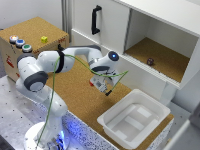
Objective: Go towards the pink block and grasp it
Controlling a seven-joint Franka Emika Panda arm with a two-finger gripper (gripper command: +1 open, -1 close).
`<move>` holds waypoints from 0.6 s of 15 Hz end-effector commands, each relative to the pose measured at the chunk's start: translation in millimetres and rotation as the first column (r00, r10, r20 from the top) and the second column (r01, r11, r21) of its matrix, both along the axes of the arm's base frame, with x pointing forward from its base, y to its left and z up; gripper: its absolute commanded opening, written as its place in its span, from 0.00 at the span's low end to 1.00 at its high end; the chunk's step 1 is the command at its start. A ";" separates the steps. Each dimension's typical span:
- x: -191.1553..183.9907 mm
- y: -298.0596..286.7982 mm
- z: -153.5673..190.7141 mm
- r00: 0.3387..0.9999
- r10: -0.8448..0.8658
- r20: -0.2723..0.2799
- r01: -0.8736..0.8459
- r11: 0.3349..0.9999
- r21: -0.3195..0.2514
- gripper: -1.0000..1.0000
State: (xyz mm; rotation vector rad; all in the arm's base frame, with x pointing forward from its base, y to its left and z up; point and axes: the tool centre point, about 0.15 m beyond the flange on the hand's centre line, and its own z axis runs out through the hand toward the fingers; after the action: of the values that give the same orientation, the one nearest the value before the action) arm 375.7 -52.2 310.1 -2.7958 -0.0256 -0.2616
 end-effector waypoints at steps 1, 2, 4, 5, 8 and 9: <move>0.2 25.6 -8.3 1.000 -0.025 0.018 0.026 0.998 -0.054 1.00; 0.2 25.6 -8.3 1.000 -0.025 0.018 0.026 0.998 -0.054 1.00; 0.2 25.6 -8.3 1.000 -0.025 0.018 0.026 0.998 -0.054 1.00; 0.2 25.6 -8.3 1.000 -0.025 0.018 0.026 0.998 -0.054 1.00; 0.2 25.6 -8.3 1.000 -0.025 0.018 0.026 0.998 -0.054 1.00; 3.0 20.6 -4.6 1.000 0.006 -0.025 -0.006 1.000 -0.006 1.00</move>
State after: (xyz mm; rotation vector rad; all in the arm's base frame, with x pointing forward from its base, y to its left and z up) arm 378.4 -34.9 308.6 -2.8049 -0.0262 -0.2443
